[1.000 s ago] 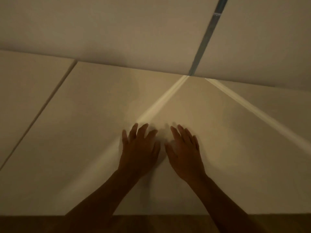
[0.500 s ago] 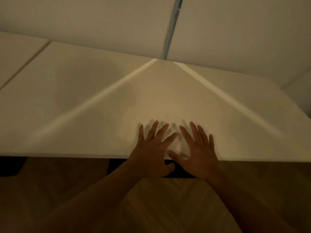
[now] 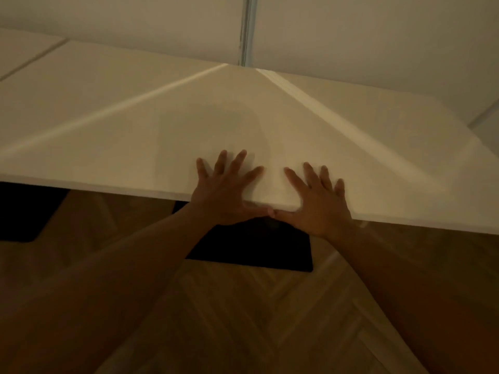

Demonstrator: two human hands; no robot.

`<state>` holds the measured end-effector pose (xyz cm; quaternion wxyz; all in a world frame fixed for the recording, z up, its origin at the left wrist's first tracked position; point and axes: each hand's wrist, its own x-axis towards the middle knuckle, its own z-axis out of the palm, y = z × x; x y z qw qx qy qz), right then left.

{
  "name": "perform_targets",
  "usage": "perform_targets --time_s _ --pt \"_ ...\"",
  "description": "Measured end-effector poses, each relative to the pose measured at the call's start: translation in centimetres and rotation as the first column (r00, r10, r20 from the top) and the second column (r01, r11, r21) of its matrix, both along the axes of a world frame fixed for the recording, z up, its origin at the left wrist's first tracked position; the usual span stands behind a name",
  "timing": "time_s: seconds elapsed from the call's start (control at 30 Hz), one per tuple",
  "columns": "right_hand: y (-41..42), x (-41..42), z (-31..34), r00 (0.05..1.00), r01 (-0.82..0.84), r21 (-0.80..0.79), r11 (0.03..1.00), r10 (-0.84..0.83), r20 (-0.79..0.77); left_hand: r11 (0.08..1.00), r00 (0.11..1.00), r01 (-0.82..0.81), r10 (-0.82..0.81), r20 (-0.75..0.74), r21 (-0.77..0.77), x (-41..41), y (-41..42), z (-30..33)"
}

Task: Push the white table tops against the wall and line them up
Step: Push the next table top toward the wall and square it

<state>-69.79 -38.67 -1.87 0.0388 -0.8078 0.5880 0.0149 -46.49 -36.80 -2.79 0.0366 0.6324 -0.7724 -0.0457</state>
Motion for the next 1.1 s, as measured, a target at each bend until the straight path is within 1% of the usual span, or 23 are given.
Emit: perform_targets --time_s 0.07,0.17,0.3,0.4,0.47,0.57,0.6,0.7,0.83,0.97,1.1 --pt "-0.5 -0.5 -0.4 0.999 -0.032 -0.035 0.999 0.031 -0.025 0.999 0.999 -0.031 0.032 0.035 -0.007 -0.7 -0.2 -0.1" --pt "-0.9 -0.6 -0.9 0.994 -0.09 -0.117 0.989 0.083 -0.065 0.997 0.997 -0.063 0.066 0.05 -0.053 -0.8 -0.1 -0.3" --pt "-1.6 -1.0 -1.2 0.985 -0.155 -0.111 0.982 0.145 -0.098 0.992 0.994 -0.071 0.079 0.077 -0.101 -0.8 -0.3 -0.7" --pt "-1.9 -1.3 -1.3 0.975 -0.198 -0.128 0.972 0.181 -0.132 0.992 0.993 -0.085 0.092 0.08 -0.093 -0.8 -0.4 -0.8" --pt "-1.9 -1.3 -1.5 0.974 -0.206 -0.126 0.97 0.191 -0.124 0.992 0.993 -0.081 0.088 0.084 -0.093 -0.8 -0.5 -0.8" --pt "-1.9 -1.2 -1.5 0.975 -0.211 -0.195 0.958 0.192 -0.116 0.991 0.992 -0.072 0.083 0.094 -0.114 -0.9 -0.5 -0.7" --pt "-1.8 -1.1 -1.3 0.975 -0.207 -0.183 0.961 0.187 -0.119 0.991 0.992 -0.071 0.083 0.096 -0.116 -0.9 -0.5 -0.7" --pt "-1.6 -1.4 -1.1 0.977 -0.188 -0.096 0.978 0.176 -0.117 0.992 0.993 -0.08 0.088 0.075 -0.096 -0.9 -0.1 -0.8" --pt "-1.2 -1.3 -1.1 0.983 -0.171 -0.142 0.975 0.159 -0.094 0.996 0.995 -0.089 0.09 0.049 -0.025 -0.9 0.0 -0.7" --pt "-1.3 -1.4 -1.3 0.986 -0.163 -0.156 0.974 0.155 -0.064 0.995 0.994 -0.095 0.095 0.052 0.002 -1.2 -0.2 -0.4" --pt "-1.2 -1.4 -0.9 0.984 -0.179 -0.127 0.976 0.177 -0.03 0.993 0.993 -0.098 0.094 0.064 0.062 -1.2 -0.3 0.0"
